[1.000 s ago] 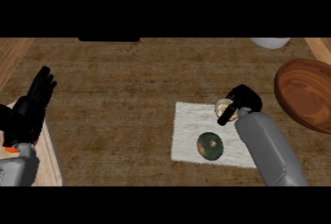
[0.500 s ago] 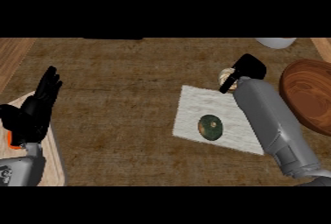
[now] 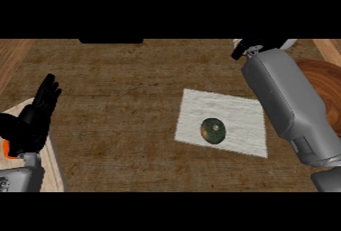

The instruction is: Pick the cupcake from the placemat and place it in the bowl

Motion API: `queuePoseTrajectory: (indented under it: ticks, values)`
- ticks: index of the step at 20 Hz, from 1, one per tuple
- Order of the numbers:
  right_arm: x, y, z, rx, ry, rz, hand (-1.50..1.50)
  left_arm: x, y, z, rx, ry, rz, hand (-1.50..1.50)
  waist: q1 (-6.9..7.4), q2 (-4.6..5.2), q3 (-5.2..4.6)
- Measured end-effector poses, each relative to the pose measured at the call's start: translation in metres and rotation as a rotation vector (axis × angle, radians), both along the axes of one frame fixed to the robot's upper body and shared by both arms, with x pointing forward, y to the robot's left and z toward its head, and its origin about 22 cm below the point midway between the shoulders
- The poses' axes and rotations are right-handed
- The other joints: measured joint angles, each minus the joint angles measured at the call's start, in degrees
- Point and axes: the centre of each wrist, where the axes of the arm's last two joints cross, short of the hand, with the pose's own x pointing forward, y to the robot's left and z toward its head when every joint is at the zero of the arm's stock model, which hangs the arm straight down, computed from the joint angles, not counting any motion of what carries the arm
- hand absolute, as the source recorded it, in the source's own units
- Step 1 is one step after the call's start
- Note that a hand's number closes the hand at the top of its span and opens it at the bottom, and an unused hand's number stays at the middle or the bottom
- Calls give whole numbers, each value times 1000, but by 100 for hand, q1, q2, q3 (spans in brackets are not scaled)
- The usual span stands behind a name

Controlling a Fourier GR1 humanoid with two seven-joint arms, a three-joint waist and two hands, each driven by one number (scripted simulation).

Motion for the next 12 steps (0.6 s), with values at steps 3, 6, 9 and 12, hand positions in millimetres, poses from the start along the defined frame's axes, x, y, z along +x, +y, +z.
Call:
queuePoseTrajectory:
  ticks: [3,6,9,12]
  values:
    - [-3,-5,28,-19,-105,-13,150,0,3,2,0,1,6,0,-41,-6,1]
    - [-9,-10,49,-29,-175,-34,150,-1,6,-1,0,5,12,0,-75,-7,2]
    - [-17,-29,55,-20,-212,-69,150,-2,9,0,2,-1,19,0,-86,-4,3]
    - [-23,-54,57,11,-239,-102,150,-1,11,4,5,-3,12,0,-59,15,6]
